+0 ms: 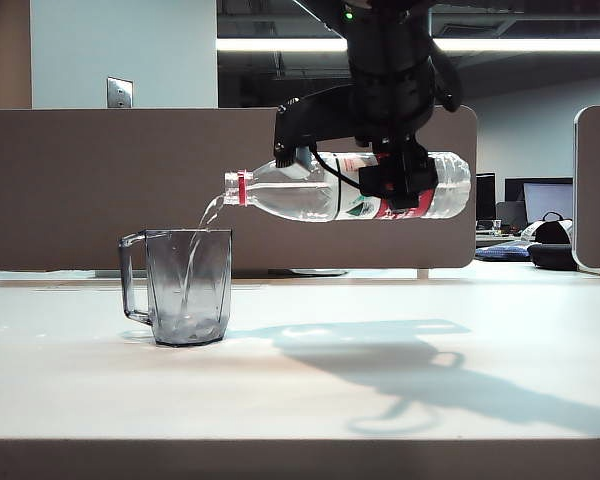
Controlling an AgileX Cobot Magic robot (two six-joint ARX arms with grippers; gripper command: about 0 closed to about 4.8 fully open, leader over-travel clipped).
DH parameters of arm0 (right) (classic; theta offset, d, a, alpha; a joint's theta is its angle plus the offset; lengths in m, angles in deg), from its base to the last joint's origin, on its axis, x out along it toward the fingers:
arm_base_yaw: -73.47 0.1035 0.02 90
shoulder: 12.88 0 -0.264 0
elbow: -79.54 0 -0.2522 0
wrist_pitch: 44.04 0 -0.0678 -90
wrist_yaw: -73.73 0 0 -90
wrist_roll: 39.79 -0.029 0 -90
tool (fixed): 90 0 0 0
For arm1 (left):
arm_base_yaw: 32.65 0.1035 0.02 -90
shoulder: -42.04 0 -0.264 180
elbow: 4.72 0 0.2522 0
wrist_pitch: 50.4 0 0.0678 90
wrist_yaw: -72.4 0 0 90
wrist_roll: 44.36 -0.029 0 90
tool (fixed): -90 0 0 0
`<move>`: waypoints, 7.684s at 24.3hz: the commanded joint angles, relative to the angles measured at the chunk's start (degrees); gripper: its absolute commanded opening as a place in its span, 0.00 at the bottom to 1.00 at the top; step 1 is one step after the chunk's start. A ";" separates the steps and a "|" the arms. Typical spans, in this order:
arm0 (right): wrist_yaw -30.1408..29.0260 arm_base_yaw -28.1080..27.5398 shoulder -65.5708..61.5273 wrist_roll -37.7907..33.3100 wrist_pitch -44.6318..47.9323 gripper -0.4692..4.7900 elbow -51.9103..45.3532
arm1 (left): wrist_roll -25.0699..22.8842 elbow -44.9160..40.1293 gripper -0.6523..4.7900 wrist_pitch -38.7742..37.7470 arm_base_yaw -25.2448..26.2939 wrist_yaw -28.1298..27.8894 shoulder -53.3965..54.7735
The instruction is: Pick up the mineral water bottle on the table and pour water into the mug until it's half full.
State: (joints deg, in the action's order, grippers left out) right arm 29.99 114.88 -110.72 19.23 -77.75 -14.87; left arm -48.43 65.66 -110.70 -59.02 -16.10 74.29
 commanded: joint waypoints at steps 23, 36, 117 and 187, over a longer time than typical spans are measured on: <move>2.73 -0.09 0.68 0.22 4.55 0.62 0.59 | 0.00 0.42 0.11 0.31 -0.83 0.24 -0.09; 2.93 -0.11 0.68 2.54 5.57 0.62 0.59 | -0.07 0.42 0.11 0.31 -1.97 0.22 -0.09; -28.26 -12.50 -0.15 -68.02 67.54 0.85 -38.29 | -0.42 0.42 0.11 -7.69 -1.95 -0.39 -0.09; -32.61 -11.65 93.09 -61.75 -3.43 0.08 -46.73 | -1.49 -41.00 0.11 41.57 -1.81 7.80 -16.68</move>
State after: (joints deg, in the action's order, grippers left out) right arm -2.82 103.25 -17.61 -42.73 -84.35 -60.49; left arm -49.57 25.70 -70.83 -61.01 -7.69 58.70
